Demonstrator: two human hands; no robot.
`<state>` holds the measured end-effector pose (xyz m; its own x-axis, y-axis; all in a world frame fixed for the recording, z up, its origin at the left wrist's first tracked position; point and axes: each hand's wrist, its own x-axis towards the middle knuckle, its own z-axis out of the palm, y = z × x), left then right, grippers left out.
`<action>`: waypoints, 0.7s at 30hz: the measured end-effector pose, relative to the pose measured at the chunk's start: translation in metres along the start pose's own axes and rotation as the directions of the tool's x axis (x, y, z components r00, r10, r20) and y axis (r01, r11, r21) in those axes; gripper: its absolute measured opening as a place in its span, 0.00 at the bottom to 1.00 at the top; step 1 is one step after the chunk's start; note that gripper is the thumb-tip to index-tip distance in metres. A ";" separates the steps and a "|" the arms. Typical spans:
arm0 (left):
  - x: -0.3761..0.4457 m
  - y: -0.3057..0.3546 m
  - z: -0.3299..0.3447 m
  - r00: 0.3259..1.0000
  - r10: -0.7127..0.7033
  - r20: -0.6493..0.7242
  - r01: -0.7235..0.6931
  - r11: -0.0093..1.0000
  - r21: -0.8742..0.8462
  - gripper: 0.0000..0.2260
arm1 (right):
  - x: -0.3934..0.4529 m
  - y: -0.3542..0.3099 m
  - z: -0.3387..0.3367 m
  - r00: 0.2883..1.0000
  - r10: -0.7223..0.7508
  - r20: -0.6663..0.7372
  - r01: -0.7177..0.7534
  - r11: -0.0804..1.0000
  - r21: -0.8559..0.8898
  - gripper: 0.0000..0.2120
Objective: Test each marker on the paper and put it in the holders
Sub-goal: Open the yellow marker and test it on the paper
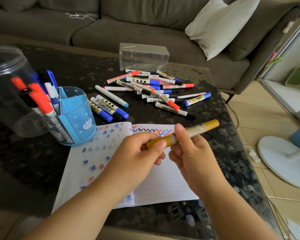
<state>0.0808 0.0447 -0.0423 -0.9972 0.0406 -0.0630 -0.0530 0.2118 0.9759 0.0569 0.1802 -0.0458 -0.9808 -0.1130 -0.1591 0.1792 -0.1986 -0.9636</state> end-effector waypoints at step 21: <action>-0.011 0.002 -0.081 0.930 0.041 -0.366 -0.044 0.999 0.000 0.04 | 0.017 -0.002 0.080 0.791 -0.451 0.414 0.565 0.279 -0.776 0.06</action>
<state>0.0873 -0.0340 -0.0226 -0.9485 -0.3114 0.0578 -0.0094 0.2102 0.9776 0.0460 0.1004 -0.0294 -0.8245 -0.4026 0.3977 -0.5644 0.6362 -0.5260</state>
